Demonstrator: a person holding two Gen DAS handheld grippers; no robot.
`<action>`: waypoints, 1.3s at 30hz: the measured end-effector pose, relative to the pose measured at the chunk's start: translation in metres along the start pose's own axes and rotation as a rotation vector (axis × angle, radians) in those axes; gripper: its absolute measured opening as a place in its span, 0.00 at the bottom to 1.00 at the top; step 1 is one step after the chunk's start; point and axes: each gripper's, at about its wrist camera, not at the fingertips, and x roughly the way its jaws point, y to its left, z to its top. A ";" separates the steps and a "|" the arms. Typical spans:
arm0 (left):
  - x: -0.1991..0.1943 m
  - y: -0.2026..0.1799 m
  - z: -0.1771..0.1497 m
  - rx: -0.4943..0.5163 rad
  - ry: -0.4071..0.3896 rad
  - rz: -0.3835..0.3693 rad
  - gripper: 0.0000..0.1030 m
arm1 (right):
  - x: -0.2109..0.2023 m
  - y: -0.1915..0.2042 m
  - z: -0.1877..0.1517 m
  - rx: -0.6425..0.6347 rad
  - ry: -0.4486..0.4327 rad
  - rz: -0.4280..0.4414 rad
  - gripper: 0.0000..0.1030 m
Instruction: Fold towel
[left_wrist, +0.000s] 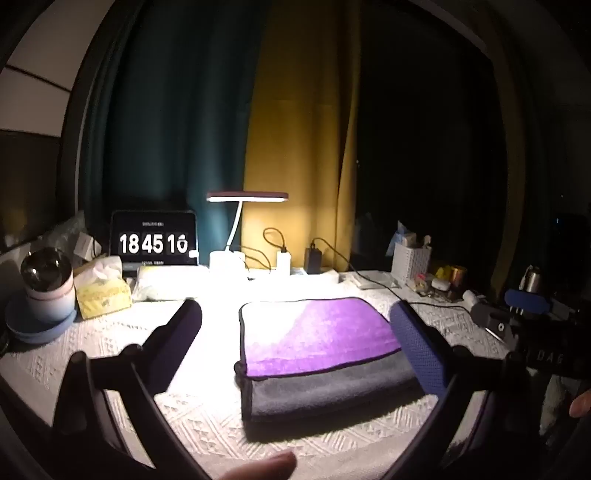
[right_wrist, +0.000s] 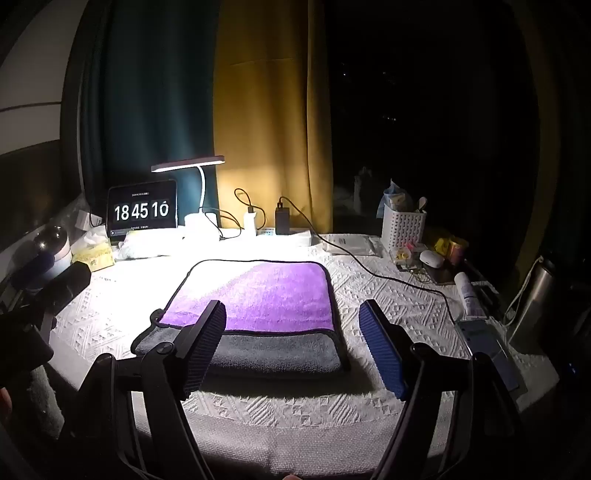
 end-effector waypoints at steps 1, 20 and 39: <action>-0.001 0.000 0.000 -0.003 -0.005 0.004 0.99 | 0.000 0.000 0.000 -0.001 -0.001 -0.001 0.75; 0.001 0.001 -0.003 0.005 0.015 -0.024 0.99 | 0.002 0.002 -0.004 0.018 -0.004 0.010 0.75; 0.001 -0.001 -0.005 -0.004 0.031 -0.030 0.99 | 0.005 0.004 -0.007 0.018 0.003 0.010 0.75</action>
